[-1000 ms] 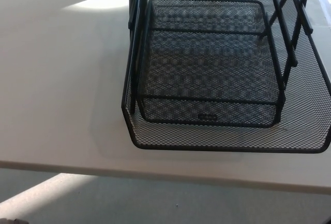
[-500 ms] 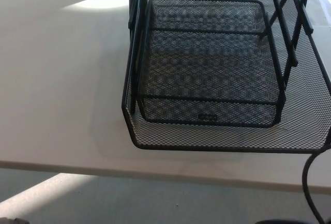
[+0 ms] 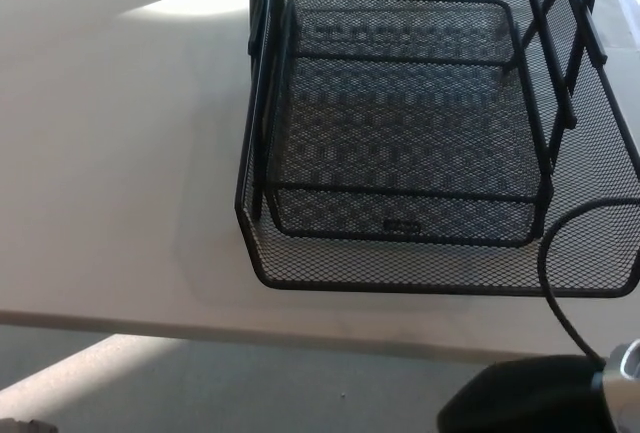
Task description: A balck drawer is kept on the middle of the table and the robot uses its right hand to push it back away from the robot
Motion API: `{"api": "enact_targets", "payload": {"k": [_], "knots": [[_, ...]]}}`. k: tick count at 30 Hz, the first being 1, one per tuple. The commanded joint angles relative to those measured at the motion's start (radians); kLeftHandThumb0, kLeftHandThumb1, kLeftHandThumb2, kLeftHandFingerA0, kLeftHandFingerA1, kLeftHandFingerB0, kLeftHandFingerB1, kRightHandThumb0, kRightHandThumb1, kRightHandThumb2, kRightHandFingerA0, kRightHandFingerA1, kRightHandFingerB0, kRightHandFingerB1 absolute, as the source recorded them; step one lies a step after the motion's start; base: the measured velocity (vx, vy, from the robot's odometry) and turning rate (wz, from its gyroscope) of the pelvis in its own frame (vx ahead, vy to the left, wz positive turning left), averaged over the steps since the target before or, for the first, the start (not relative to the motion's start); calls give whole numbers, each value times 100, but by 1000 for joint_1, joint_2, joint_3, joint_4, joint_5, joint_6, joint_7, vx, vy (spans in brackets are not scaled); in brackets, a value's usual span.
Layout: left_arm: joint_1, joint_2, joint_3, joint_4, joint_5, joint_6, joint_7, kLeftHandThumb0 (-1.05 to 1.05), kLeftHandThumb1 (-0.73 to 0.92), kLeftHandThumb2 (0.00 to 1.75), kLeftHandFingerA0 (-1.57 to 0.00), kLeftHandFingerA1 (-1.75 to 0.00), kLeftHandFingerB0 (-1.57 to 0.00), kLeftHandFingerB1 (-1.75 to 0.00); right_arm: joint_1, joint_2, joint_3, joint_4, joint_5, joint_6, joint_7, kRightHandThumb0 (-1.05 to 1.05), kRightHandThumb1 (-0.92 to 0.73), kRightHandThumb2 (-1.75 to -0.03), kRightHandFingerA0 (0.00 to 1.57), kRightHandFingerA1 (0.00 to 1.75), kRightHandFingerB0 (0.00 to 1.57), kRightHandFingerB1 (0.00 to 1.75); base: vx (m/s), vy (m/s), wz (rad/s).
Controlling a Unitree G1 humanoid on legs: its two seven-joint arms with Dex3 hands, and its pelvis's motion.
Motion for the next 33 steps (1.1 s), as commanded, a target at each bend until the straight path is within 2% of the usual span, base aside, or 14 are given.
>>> {"api": "enact_targets", "payload": {"k": [1,16,24,33], "knots": [[-4,10,2,7,12,-8,-10,-55,74,63,-50,-39,-33,-33,-93,14,-12,63,64,105,68,-47,-79,-64,49,42,34,35,0,0,0],[-5,12,-3,8,18,-12,-10,-56,72,63,-49,-39,-33,-33,-254,49,11,322,41,62,72,-49,-79,-64,49,42,36,35,0,0,0],[-1,10,3,7,10,-13,-15,-56,71,63,-49,-39,-33,-33,-362,108,35,525,35,56,94,-48,-79,-64,48,42,36,35,0,0,0],[1,8,5,6,8,-15,-15,-56,71,62,-48,-39,-32,-33,-470,187,48,784,11,-23,87,-49,-78,-64,50,43,37,36,0,0,0]]}}
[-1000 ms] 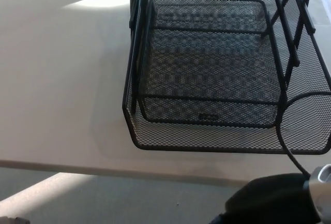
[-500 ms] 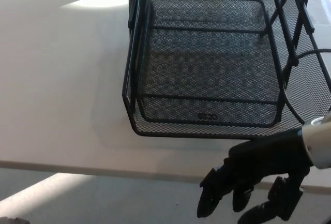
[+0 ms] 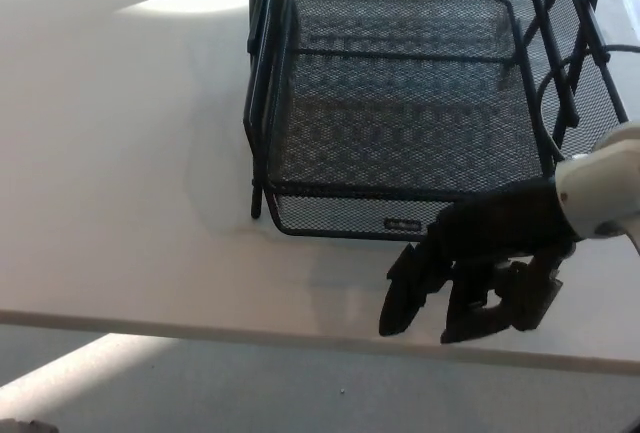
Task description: A balck drawer is kept on the middle of the table and the robot uses its right hand to push it back away from the robot
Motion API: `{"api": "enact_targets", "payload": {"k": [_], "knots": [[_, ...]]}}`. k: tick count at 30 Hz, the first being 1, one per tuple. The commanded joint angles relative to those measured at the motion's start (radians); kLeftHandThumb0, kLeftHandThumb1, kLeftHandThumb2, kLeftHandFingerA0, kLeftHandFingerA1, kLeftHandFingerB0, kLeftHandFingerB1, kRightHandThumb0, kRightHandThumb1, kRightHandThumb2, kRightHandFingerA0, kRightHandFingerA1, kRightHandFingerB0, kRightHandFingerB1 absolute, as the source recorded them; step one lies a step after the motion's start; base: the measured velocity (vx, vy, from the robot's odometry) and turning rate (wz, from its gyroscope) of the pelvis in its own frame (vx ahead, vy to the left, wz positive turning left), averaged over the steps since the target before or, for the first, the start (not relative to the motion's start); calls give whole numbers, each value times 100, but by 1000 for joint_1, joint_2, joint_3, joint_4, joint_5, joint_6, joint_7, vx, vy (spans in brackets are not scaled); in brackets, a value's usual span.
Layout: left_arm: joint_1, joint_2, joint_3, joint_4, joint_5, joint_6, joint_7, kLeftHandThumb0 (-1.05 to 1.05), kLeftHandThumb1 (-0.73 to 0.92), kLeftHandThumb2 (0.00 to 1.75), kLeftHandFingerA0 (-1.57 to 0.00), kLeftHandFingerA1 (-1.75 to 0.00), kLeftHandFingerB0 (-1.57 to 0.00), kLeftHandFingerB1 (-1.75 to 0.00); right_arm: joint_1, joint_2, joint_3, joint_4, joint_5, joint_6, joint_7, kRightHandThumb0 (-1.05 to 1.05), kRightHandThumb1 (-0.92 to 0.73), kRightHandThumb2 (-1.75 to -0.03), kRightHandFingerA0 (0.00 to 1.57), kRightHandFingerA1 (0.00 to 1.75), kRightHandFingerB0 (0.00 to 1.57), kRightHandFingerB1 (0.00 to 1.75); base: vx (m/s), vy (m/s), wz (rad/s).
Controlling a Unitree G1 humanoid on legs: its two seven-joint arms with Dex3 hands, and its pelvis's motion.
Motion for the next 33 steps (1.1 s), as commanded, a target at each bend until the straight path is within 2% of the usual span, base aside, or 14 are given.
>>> {"api": "enact_targets", "payload": {"k": [1,7,12,13,18,19,23,24,33], "knots": [[2,8,5,4,8,-13,-7,-56,71,62,-48,-39,-32,-33,-60,42,3,139,-19,-70,7,-49,-78,-64,50,43,37,36,0,0,0],[5,11,0,3,13,-16,-2,-54,75,63,-53,-40,-33,-33,-123,95,-2,313,-40,-98,-7,-51,-75,-63,54,43,38,37,0,0,0],[8,12,0,0,13,-22,1,-55,75,63,-50,-39,-34,-33,-166,124,-13,438,-53,-131,-21,-50,-77,-63,56,44,39,37,0,0,0],[6,12,-1,1,15,-20,1,-54,75,63,-50,-39,-34,-33,-179,131,-16,474,-58,-143,-29,-53,-72,-64,57,44,38,37,0,0,0],[6,13,-4,3,18,-18,6,-54,75,63,-51,-39,-34,-33,-210,145,-21,575,-81,-192,-49,-50,-77,-63,58,43,40,37,0,0,0],[6,12,-4,6,18,-21,8,-54,75,63,-52,-39,-34,-33,-219,148,-25,612,-84,-209,-54,-55,-64,-90,52,55,35,49,0,0,0],[7,14,-6,5,19,-24,5,-55,75,63,-50,-39,-33,-33,-236,155,-28,680,-100,-245,-68,-56,-63,-90,52,55,36,49,0,0,0],[6,12,-5,6,18,-20,4,-54,75,63,-50,-39,-33,-33,-239,155,-29,691,-106,-241,-73,-50,-76,-63,59,43,40,36,0,0,0],[4,7,-1,9,13,-17,1,-55,75,63,-51,-39,-34,-33,-211,123,-53,693,-132,-268,-80,-49,-76,-63,53,42,36,35,0,0,0]]}}
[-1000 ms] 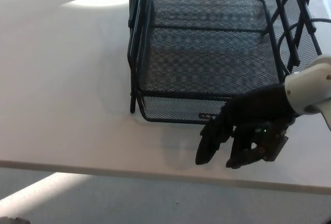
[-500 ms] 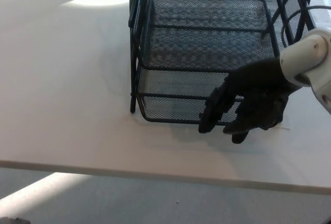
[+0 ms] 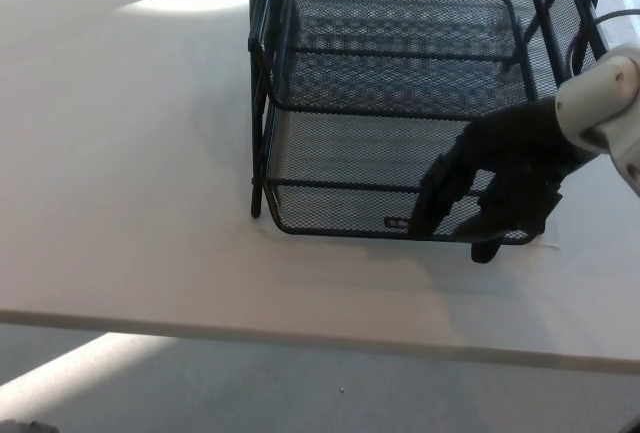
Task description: A balck drawer is kept on the middle of the table and the robot uses its right hand to push it back away from the robot
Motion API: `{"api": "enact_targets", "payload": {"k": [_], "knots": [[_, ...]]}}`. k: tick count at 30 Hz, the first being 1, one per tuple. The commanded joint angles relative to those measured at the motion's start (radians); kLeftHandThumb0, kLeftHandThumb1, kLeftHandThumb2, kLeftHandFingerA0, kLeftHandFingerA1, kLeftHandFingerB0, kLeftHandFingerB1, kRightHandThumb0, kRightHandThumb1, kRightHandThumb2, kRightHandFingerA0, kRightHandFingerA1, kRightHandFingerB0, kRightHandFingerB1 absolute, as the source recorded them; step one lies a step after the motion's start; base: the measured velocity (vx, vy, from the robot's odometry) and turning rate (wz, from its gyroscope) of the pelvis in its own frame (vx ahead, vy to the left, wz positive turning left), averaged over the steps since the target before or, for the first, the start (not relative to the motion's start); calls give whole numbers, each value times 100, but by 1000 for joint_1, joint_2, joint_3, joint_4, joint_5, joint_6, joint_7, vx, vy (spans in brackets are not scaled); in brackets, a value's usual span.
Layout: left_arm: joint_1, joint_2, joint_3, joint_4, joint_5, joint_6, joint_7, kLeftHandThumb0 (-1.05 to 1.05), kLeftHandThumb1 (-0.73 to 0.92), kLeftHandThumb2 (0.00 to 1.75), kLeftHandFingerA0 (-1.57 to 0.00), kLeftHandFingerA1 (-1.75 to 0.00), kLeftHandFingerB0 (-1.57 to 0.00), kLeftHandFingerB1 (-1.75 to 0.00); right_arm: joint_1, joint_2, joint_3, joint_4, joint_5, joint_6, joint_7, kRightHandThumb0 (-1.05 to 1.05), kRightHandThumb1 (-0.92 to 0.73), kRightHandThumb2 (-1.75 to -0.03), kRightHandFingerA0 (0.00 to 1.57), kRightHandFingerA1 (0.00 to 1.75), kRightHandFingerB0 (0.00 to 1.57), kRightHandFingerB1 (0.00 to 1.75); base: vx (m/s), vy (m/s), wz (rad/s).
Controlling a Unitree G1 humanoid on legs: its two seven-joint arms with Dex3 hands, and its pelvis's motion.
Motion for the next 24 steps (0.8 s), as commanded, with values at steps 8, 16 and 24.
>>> {"api": "enact_targets", "payload": {"k": [8,16,24], "knots": [[8,9,3,3,11,-14,4,-55,74,63,-50,-39,-33,-33,197,-118,-67,-237,-39,6,-24,-49,-75,-63,55,42,37,36,0,0,0],[9,9,7,1,5,-7,-5,-56,71,62,-49,-39,-31,-33,443,-217,-148,-385,-12,8,-44,-49,-75,-63,51,42,36,34,0,0,0],[10,17,4,3,11,-17,0,-56,71,63,-50,-40,-32,-33,720,-251,-347,-365,94,-52,-99,-52,-73,-63,53,41,36,35,0,0,0]]}}
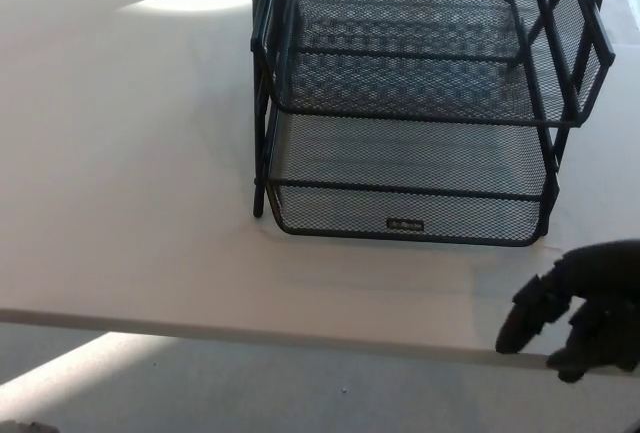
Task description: A balck drawer is kept on the middle of the table and the robot uses its right hand to push it back away from the robot
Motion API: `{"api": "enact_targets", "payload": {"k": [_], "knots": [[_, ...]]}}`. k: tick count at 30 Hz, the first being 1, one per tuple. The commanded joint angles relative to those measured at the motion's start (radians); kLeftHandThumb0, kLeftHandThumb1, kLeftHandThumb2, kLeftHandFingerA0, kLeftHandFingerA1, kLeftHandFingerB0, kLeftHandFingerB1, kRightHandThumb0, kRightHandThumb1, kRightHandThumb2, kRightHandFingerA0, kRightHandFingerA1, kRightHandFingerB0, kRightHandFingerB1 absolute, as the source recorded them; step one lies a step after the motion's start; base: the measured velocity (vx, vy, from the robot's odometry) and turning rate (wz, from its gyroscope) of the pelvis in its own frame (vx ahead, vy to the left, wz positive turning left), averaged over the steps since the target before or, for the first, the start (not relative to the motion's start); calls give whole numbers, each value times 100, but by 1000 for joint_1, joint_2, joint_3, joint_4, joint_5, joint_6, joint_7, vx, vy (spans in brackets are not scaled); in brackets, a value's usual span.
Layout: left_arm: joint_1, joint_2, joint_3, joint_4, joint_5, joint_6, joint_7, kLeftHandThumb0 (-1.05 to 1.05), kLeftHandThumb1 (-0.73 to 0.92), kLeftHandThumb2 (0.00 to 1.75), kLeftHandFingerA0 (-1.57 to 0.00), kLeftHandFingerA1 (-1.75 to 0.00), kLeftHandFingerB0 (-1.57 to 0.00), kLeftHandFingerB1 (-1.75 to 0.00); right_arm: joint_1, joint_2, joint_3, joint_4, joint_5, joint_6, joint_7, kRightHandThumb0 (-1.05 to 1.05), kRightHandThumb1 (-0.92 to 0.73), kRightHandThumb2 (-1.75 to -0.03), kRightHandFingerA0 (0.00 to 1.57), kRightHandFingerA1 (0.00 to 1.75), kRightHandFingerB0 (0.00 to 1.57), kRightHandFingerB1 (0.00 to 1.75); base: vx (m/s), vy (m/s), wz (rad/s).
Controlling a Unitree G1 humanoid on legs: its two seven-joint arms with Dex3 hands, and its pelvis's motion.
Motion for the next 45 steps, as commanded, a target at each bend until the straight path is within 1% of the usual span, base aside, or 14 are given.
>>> {"api": "enact_targets", "payload": {"k": [1,7,9,14,17,18,21,29,33,34,36,41,42,45], "knots": [[8,16,5,3,9,-16,-2,-54,74,62,-51,-39,-33,-33,156,-30,-121,22,97,-57,-48,-53,-76,-63,55,40,38,35,0,0,0],[6,16,2,2,13,-21,-4,-56,75,63,-50,-39,-33,-33,241,-27,-174,81,94,-145,-89,-56,-75,-64,52,40,35,34,0,0,0],[6,16,3,2,12,-20,-7,-55,75,63,-50,-39,-34,-33,262,-18,-169,120,55,-165,-150,-54,-76,-64,49,40,35,34,0,0,0],[8,16,5,5,10,-15,-2,-55,74,63,-53,-39,-33,-33,239,18,-71,280,-106,-138,-331,-49,-77,-64,48,39,35,33,0,0,0],[7,16,5,9,11,-15,0,-55,74,63,-51,-39,-33,-33,218,32,-40,344,-133,-137,-370,-49,-77,-64,47,40,34,34,0,0,0],[9,18,1,6,16,-18,5,-55,75,63,-50,-39,-33,-33,194,50,-7,430,-164,-149,-416,-47,-79,-64,47,41,35,34,0,0,0],[8,17,-2,7,18,-15,7,-56,75,63,-50,-38,-35,-33,159,74,32,545,-192,-164,-467,-46,-78,-64,49,42,36,35,0,0,0],[11,20,-1,3,17,-13,4,-55,75,63,-50,-38,-34,-33,73,151,83,816,-208,-161,-566,-48,-75,-63,49,41,41,34,0,0,0],[13,17,8,4,5,-17,-5,-56,75,63,-48,-38,-34,-33,44,186,133,924,-245,-185,-624,-50,-73,-64,55,43,43,36,0,0,0],[13,17,9,3,3,-18,-7,-57,71,63,-49,-39,-33,-33,42,197,139,944,-246,-185,-637,-48,-77,-63,59,43,46,36,0,0,0],[13,16,9,2,1,-19,-10,-55,74,62,-50,-39,-34,-33,39,212,147,973,-247,-186,-658,-49,-76,-63,61,43,48,36,0,0,0],[11,15,8,4,4,-12,-5,-57,71,63,-49,-39,-32,-33,30,243,168,1036,-250,-200,-687,-51,-76,-63,56,41,44,36,0,0,0],[9,15,8,7,5,-7,-2,-56,74,62,-52,-39,-34,-33,27,254,173,1057,-251,-194,-687,-50,-77,-63,54,41,39,35,0,0,0],[12,21,1,5,14,-19,3,-57,75,63,-51,-39,-33,-33,23,275,183,1108,-258,-188,-698,-50,-78,-63,54,40,41,35,0,0,0]]}}
